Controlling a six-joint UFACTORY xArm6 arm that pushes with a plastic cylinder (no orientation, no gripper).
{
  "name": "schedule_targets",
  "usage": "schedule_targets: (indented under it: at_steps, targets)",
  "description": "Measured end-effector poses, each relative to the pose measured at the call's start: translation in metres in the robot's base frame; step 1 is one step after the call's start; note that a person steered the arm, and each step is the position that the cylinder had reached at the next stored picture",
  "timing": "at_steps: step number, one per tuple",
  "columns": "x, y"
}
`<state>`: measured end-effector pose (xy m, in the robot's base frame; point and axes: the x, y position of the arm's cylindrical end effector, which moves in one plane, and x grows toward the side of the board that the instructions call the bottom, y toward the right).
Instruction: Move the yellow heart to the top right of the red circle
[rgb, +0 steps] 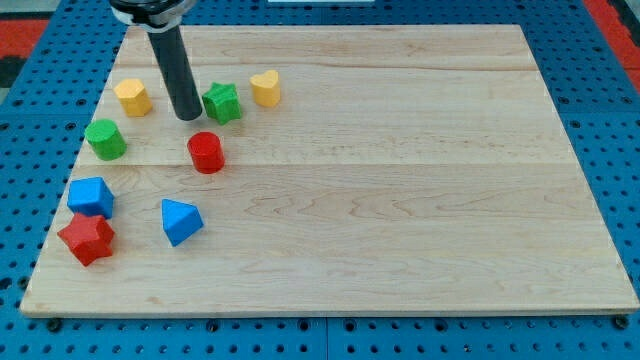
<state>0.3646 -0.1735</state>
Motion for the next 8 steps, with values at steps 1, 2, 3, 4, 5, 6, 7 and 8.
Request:
schedule_targets:
  at_steps: [1,2,3,4,5,6,7,8]
  targets:
    - [-0.035,-0.004]
    - [-0.059,0.016]
    - [-0.061,0.062]
    - [-0.055,0.070]
    - [-0.070,0.096]
    - [-0.052,0.108]
    - [-0.041,0.124]
    - [-0.070,0.125]
